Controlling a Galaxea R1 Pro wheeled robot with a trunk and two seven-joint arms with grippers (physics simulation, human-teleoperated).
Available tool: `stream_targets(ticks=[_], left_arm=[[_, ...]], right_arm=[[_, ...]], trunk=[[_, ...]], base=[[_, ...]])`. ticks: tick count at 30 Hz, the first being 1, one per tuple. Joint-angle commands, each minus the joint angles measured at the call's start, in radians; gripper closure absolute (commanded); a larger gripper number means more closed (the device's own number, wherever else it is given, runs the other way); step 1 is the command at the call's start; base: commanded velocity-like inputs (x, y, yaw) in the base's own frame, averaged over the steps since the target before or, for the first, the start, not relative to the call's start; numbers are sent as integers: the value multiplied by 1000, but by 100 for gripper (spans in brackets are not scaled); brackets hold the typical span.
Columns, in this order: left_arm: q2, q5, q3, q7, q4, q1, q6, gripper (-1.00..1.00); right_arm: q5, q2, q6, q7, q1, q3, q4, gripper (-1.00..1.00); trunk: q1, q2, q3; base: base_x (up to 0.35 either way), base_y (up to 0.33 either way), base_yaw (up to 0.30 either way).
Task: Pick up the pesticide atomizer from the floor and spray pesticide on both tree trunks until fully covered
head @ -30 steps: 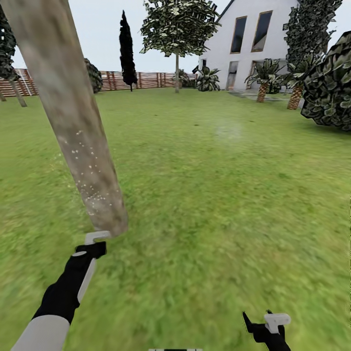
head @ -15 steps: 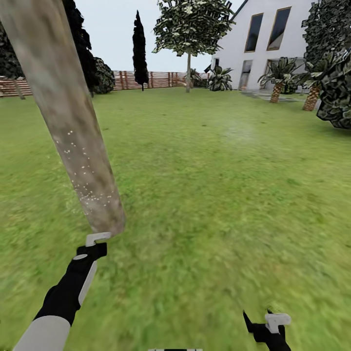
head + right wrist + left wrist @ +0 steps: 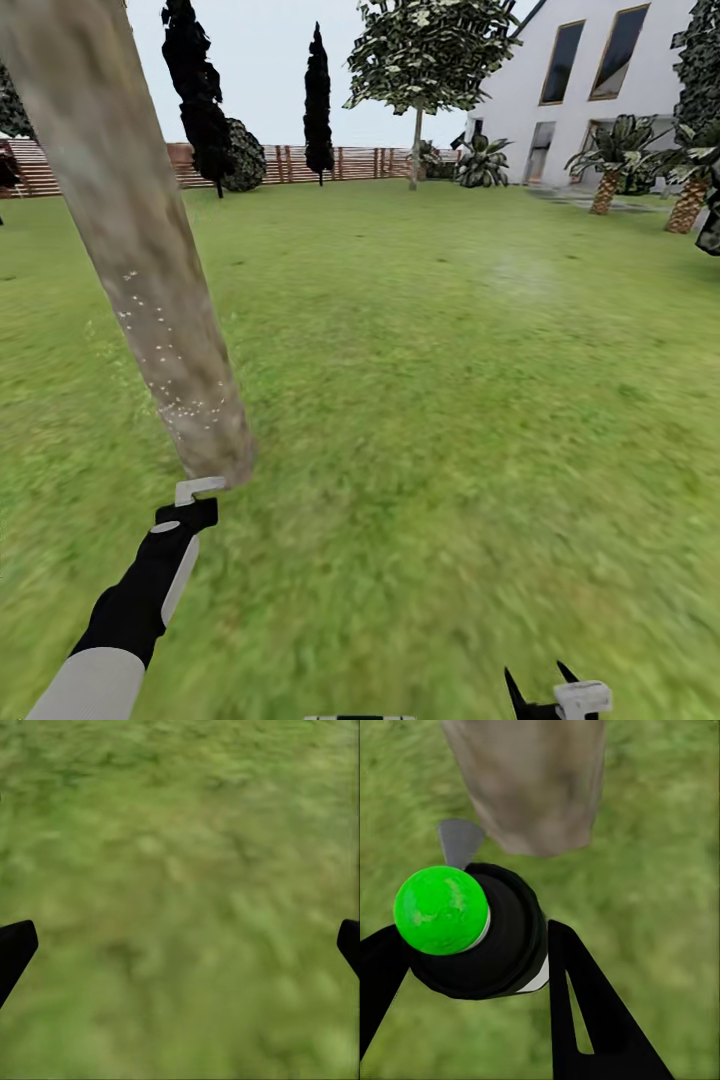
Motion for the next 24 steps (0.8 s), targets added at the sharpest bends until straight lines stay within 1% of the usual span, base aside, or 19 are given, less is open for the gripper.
stream_targets(ticks=[1,2,3,4,17,22,24], left_arm=[[0,-1,-1,2,0,0,0,100],[0,-1,-1,4,0,0,0,100],[0,-1,-1,4,0,0,0,100],[0,0,-1,5,0,0,0,100],[1,-1,-1,6,0,0,3,100],[1,0,0,6,0,0,5,100],[1,0,0,6,0,0,4,100]], right_arm=[[-1,19,-1,0,0,-1,-2,-100],[-1,39,-1,0,0,-3,-4,-100],[-1,48,-1,0,0,-4,-5,-100],[-1,51,-1,0,0,-5,-6,-100],[-1,51,0,0,0,-5,-7,-100],[-1,49,0,0,0,-5,-8,-100],[-1,49,0,0,0,-5,-8,-100]], trunk=[[0,0,0],[0,0,0],[0,0,0],[0,0,0],[0,0,0],[0,0,0],[0,0,0]], base=[[181,-244,203],[181,-244,247],[173,-244,268],[164,-244,274],[90,-265,275],[119,-269,22],[151,-265,130]])
